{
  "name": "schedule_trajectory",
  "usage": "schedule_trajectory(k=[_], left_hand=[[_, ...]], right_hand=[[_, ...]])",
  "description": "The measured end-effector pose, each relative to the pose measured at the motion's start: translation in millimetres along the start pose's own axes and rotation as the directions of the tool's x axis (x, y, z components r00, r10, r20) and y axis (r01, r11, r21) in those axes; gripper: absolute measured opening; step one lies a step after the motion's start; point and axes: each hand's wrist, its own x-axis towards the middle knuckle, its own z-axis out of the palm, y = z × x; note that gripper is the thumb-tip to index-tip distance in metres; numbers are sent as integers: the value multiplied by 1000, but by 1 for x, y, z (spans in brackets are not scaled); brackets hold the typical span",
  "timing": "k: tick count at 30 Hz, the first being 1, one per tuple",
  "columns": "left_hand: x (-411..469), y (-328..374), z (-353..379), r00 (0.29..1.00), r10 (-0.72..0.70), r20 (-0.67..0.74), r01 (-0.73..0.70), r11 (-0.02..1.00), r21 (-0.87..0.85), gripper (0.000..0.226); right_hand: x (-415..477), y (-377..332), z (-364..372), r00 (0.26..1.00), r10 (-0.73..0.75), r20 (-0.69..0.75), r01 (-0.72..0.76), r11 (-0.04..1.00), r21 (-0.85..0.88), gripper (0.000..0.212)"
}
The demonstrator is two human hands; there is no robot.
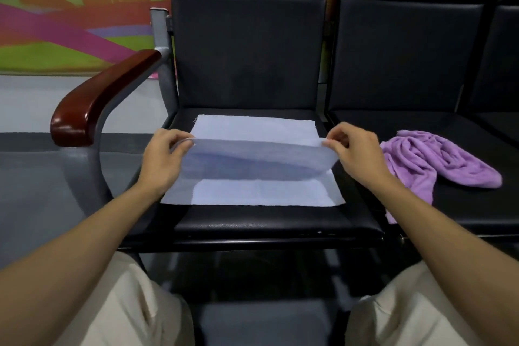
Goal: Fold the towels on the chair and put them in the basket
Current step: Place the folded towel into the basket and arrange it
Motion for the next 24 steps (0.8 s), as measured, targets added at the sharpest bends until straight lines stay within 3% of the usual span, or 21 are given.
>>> schedule_trajectory(k=[1,3,6,8,11,14,16,18,20,22,24], left_hand=[[-1,2,-1,1000,1,17,-1,1000,-23,11],[-5,-1,-6,991,-7,131,10,1000,-20,7],[-13,-20,-17,914,6,405,-61,991,122,8],[-17,-29,-25,831,-30,556,-125,963,239,13],[-23,-31,-29,719,-55,693,-158,958,241,21],[-25,-31,-28,718,-25,696,-166,964,206,21],[-26,-30,-25,735,-23,678,-165,963,212,22],[-25,-27,-21,778,-23,628,-143,967,213,21],[-23,-21,-17,851,9,525,-115,979,169,18],[-19,-14,-13,930,81,358,-134,983,124,12],[-17,-7,-12,967,146,209,-168,982,91,5]], right_hand=[[0,-2,-5,999,-32,-39,33,999,26,6],[-5,-3,-11,983,-129,128,127,992,19,6],[-20,5,-11,822,-149,549,225,972,-73,10],[-26,13,-6,731,-92,676,230,966,-118,15],[-31,16,0,715,-72,695,227,965,-135,11],[-34,15,1,705,-36,708,182,974,-132,30],[-36,14,1,694,-35,720,185,974,-131,27],[-34,15,2,713,-22,701,202,964,-175,17],[-28,14,-1,802,17,598,160,957,-243,14],[-21,11,-6,954,-23,300,85,977,-195,11],[-17,4,-14,995,-99,-9,98,992,-84,6]])
